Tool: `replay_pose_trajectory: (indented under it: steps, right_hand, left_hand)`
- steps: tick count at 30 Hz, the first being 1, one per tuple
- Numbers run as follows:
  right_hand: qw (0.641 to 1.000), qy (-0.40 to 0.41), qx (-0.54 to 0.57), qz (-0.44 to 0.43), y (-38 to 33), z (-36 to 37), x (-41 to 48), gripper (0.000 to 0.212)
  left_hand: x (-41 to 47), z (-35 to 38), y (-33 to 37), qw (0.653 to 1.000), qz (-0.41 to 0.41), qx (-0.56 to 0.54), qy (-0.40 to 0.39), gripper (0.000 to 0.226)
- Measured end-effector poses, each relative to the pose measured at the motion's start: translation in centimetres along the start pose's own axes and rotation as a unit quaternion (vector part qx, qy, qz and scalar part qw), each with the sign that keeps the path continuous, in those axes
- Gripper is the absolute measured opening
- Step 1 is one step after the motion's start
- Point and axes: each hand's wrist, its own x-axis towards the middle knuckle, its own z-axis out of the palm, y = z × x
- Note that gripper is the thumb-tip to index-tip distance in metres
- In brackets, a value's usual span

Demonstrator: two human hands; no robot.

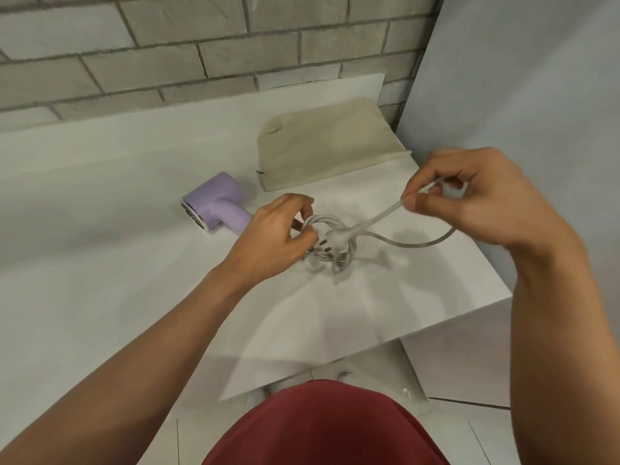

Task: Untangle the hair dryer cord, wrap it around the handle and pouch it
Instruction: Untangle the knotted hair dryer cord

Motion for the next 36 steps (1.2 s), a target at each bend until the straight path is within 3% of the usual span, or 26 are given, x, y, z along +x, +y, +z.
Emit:
replay_pose_trajectory:
  steps: [5, 7, 13, 16, 21, 24, 25, 26, 28, 29, 33, 36]
  right_hand:
    - [0.988, 0.143, 0.041, 0.050, 2.4, 0.0, 0.6, 0.006]
    - [0.983, 0.162, 0.033, 0.083, 3.9, 1.5, 1.1, 0.004]
    - [0.981, 0.076, 0.041, 0.175, 9.0, 6.1, 2.0, 0.020]
    - [0.975, 0.005, 0.039, 0.218, 10.8, 8.0, 2.1, 0.016]
    - [0.971, -0.047, -0.067, 0.222, 12.4, 11.0, 2.7, 0.013]
    - [0.940, -0.119, -0.213, 0.240, 11.6, 11.8, 2.7, 0.034]
    - [0.939, -0.106, -0.231, 0.230, 11.0, 11.7, 2.6, 0.042]
    - [0.952, -0.077, -0.207, 0.212, 10.0, 11.5, 2.5, 0.043]
    - [0.981, -0.028, -0.052, 0.184, 7.8, 11.0, 1.7, 0.026]
    - [0.979, -0.050, 0.040, 0.192, 6.7, 10.8, 1.3, 0.024]
    - [0.909, -0.217, 0.276, 0.227, 4.1, 10.6, -0.2, 0.034]
    - [0.871, -0.203, 0.378, 0.240, 4.1, 11.2, -0.7, 0.039]
  left_hand:
    - [-1.0, -0.6, -0.4, 0.998, -0.034, -0.029, -0.051, 0.012]
    - [-1.4, -0.8, -0.7, 0.995, -0.038, -0.039, -0.087, 0.011]
    - [-2.5, -1.5, -1.0, 0.987, -0.050, -0.066, -0.138, 0.019]
    - [-2.9, -2.0, -0.8, 0.986, -0.047, -0.088, -0.134, 0.020]
    - [-3.1, -2.4, -0.4, 0.992, -0.017, -0.078, -0.095, 0.024]
    - [-3.2, -2.6, -0.2, 0.994, 0.014, -0.077, -0.078, 0.027]
    - [-3.4, -2.6, -0.1, 0.994, 0.032, -0.071, -0.071, 0.027]
    - [-3.6, -2.6, 0.1, 0.995, 0.052, -0.060, -0.064, 0.026]
    - [-4.1, -2.5, 0.3, 0.994, 0.100, -0.024, -0.040, 0.025]
    - [-4.4, -2.4, 0.3, 0.992, 0.126, -0.001, -0.024, 0.025]
    - [-5.4, -2.1, 0.1, 0.978, 0.197, 0.069, 0.025, 0.027]
    - [-6.1, -1.5, -0.2, 0.969, 0.223, 0.095, 0.055, 0.027]
